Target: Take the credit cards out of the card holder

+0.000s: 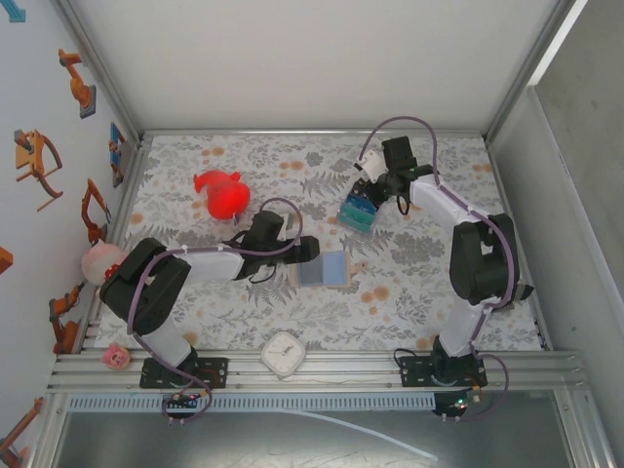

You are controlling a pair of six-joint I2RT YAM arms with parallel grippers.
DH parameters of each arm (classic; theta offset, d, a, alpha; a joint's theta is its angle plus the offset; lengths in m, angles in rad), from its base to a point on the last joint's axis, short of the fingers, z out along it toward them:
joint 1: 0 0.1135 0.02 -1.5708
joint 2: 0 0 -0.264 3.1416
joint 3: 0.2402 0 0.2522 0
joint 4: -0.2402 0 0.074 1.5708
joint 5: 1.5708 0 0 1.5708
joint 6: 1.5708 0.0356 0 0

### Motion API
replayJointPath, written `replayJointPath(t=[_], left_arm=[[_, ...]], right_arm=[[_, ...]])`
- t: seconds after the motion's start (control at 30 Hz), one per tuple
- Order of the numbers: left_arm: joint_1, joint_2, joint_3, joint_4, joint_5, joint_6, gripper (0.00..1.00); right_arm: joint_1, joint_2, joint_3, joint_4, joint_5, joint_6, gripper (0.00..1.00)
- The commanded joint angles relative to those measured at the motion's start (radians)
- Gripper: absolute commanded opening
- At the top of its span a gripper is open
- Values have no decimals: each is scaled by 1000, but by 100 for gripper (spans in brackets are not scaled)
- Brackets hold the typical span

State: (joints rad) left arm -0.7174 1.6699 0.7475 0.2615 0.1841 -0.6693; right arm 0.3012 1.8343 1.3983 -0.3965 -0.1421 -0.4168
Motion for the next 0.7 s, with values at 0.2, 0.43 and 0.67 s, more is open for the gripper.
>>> replayJointPath(t=[0.2, 0.43, 0.67], left_arm=[[2, -70, 44, -61, -17, 43, 97], [3, -141, 41, -122, -65, 76, 97], [4, -216, 29, -177, -140, 104, 97]], right_arm=[[-8, 66, 84, -105, 4, -36, 0], [-7, 94, 122, -143, -4, -37, 0], [-8, 121, 167, -173, 15, -24, 0]])
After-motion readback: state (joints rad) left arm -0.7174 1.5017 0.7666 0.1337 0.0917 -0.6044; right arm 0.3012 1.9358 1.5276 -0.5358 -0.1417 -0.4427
